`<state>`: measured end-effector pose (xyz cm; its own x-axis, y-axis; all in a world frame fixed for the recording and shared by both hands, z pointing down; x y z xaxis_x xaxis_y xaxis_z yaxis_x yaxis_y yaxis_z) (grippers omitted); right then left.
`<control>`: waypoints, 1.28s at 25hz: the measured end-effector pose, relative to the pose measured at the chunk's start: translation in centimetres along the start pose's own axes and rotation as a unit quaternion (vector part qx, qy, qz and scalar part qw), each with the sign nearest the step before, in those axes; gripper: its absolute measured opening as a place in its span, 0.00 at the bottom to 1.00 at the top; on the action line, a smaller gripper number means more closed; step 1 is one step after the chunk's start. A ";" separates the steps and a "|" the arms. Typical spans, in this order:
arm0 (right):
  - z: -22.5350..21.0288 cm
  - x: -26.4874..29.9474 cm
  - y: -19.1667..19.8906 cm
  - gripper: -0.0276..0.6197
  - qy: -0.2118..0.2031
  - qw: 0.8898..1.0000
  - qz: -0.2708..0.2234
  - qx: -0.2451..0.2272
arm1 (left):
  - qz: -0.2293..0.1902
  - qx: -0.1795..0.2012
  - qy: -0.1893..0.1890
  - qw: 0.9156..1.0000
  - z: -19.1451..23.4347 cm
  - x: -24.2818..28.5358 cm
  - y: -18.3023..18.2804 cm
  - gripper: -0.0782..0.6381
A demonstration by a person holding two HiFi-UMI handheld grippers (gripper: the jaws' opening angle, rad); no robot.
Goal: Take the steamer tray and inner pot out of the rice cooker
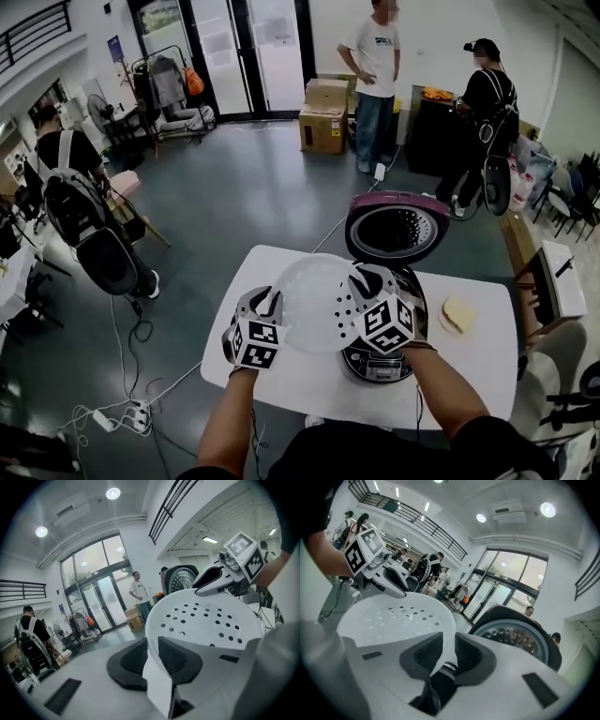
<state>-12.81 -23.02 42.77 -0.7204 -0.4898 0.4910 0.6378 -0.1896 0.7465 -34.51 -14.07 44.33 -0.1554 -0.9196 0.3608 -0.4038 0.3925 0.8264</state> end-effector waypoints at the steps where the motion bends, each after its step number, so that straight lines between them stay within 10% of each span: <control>1: 0.7 0.7 -0.8 0.17 -0.008 1.000 -0.002 -0.004 | 0.005 -0.003 -0.007 1.000 0.8 -0.6 0.8 0.21; 16: 12.1 10.4 -7.0 0.17 -0.122 0.992 -0.004 -0.035 | 0.094 -0.061 -0.078 0.991 8.6 -6.5 13.6 0.21; 32: 19.0 18.3 -1.3 0.15 -0.162 0.985 0.060 -0.008 | 0.153 -0.115 -0.082 0.978 6.2 -3.8 24.3 0.19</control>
<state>-32.03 -15.56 59.32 -0.6877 -0.2117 0.6945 0.7254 -0.1611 0.6692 -49.38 -1.13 60.36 -0.3879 -0.7418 0.5471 -0.1056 0.6254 0.7731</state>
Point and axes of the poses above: the fingertips, and each gripper's own axes: x forward along the fingers, z to its left, y out of its underside, the point moved 9 cm from there along -x, backward along the fingers, and after that the axes turned 11 degrees about -y, right-handed, at the moved point
